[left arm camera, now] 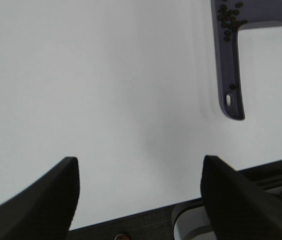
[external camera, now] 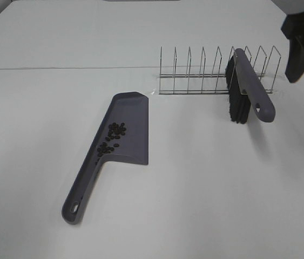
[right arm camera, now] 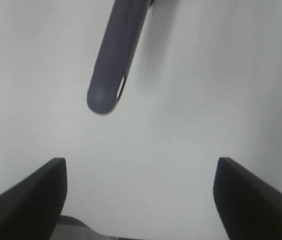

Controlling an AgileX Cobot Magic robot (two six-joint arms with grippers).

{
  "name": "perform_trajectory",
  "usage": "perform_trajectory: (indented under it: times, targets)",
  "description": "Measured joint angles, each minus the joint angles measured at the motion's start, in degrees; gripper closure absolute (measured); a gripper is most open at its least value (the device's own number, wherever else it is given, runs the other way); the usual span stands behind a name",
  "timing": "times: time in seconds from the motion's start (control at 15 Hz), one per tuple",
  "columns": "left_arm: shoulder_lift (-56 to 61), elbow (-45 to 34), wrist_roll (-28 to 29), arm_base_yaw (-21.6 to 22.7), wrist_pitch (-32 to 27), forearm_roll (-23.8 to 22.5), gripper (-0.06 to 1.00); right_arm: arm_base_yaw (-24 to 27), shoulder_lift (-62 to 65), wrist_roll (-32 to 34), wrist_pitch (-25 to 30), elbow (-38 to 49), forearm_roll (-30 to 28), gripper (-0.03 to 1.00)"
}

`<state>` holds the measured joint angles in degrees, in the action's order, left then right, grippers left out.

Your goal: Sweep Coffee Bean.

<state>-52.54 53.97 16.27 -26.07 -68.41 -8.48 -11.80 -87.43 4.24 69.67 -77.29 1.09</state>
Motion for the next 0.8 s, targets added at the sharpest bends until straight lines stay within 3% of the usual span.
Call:
perform_trajectory:
  times: [0.27,0.53,0.8]
  targets:
    - [13.6,-12.5,-0.3,0.0,4.6,4.4,0.28,0.0,12.0,-0.7,0.1,16.7,0.0,0.21]
    - [21.8,-17.5,-7.8,0.0,5.9,7.4,0.28,0.0,26.7,-0.7,-1.1,31.5,0.0,0.21]
    - [22.9,-21.5,-14.8,0.0,4.1,10.8,0.28,0.0,39.8,-0.7,-1.3,38.8,0.0,0.21]
